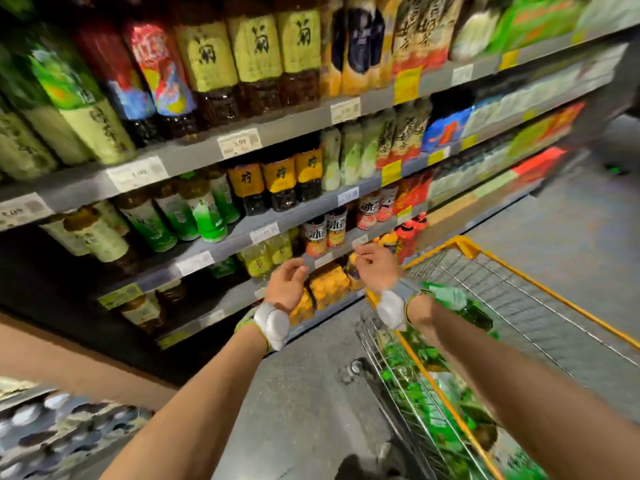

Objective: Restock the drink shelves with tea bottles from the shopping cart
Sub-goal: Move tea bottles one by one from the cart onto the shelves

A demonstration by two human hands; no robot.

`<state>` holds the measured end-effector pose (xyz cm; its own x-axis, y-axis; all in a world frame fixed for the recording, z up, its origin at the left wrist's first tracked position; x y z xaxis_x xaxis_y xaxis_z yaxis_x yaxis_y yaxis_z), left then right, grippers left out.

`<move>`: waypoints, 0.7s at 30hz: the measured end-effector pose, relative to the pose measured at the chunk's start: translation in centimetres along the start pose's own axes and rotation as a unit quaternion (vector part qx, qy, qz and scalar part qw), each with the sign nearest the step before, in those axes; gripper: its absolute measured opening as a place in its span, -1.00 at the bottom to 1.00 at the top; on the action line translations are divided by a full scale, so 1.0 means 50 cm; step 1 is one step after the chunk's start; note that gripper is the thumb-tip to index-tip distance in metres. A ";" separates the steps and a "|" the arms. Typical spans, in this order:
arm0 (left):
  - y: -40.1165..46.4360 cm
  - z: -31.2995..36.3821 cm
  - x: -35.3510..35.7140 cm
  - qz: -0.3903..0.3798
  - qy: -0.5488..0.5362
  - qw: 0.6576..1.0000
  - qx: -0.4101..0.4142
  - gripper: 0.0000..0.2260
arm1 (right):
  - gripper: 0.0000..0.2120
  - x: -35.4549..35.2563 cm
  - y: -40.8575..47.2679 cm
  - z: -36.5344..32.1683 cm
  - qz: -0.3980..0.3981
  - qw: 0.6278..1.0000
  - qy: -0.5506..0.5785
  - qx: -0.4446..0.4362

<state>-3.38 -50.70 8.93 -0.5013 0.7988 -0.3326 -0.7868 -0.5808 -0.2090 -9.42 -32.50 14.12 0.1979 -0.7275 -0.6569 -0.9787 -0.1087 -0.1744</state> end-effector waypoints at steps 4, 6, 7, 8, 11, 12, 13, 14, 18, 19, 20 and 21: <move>-0.051 0.029 0.101 -0.042 -0.016 0.999 -0.010 -0.78 | -0.69 -0.116 -0.015 0.090 0.058 0.998 -0.001 0.040; -0.084 0.040 0.174 -0.067 -0.016 0.998 -0.007 -0.81 | -0.70 -0.183 -0.033 0.160 0.089 0.994 -0.002 0.067; -0.087 0.041 0.182 -0.075 -0.015 0.997 -0.007 -0.81 | -0.70 -0.191 -0.033 0.174 0.097 0.993 -0.005 0.068; -0.102 0.042 0.211 -0.091 -0.013 0.996 -0.009 -0.81 | -0.70 -0.215 -0.042 0.205 0.108 0.991 -0.002 0.083; -0.146 0.040 0.303 -0.123 0.003 0.992 -0.020 -0.88 | -0.70 -0.281 -0.068 0.301 0.129 0.984 0.017 0.122; -0.164 0.039 0.337 -0.134 0.006 0.991 -0.023 -0.90 | -0.71 -0.304 -0.082 0.336 0.138 0.980 0.018 0.141; -0.181 0.036 0.377 -0.144 0.014 0.989 -0.025 -0.92 | -0.72 -0.328 -0.089 0.379 0.150 0.977 0.018 0.153; -0.199 0.033 0.421 -0.148 0.023 0.988 -0.028 -0.93 | -0.72 -0.354 -0.101 0.423 0.154 0.973 0.008 0.171; -0.231 0.013 0.507 -0.153 0.067 0.985 -0.036 -0.80 | -0.72 -0.388 -0.123 0.526 0.135 0.971 -0.020 0.199; -0.236 0.003 0.526 -0.156 0.078 0.984 -0.045 -0.77 | -0.73 -0.395 -0.123 0.552 0.134 0.970 -0.025 0.202; -0.237 -0.009 0.545 -0.155 0.088 0.983 -0.052 -0.75 | -0.74 -0.400 -0.125 0.573 0.130 0.970 -0.026 0.205; -0.239 -0.020 0.559 -0.153 0.096 0.981 -0.067 -0.74 | -0.75 -0.398 -0.122 0.597 0.128 0.970 -0.024 0.203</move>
<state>-7.64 -21.62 1.22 -0.1627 0.9022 -0.3995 -0.8293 -0.3444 -0.4401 -5.73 2.88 6.35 -0.0367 -0.6613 -0.7492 -0.8953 0.3549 -0.2694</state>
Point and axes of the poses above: each hand's wrist, its own y-axis towards the middle knuckle, its own x-axis out of the palm, z = x × y, the point moved 7 cm from there along y, towards the middle knuckle, and after that the axes turned 12 degrees about z, right-handed, at the moved point
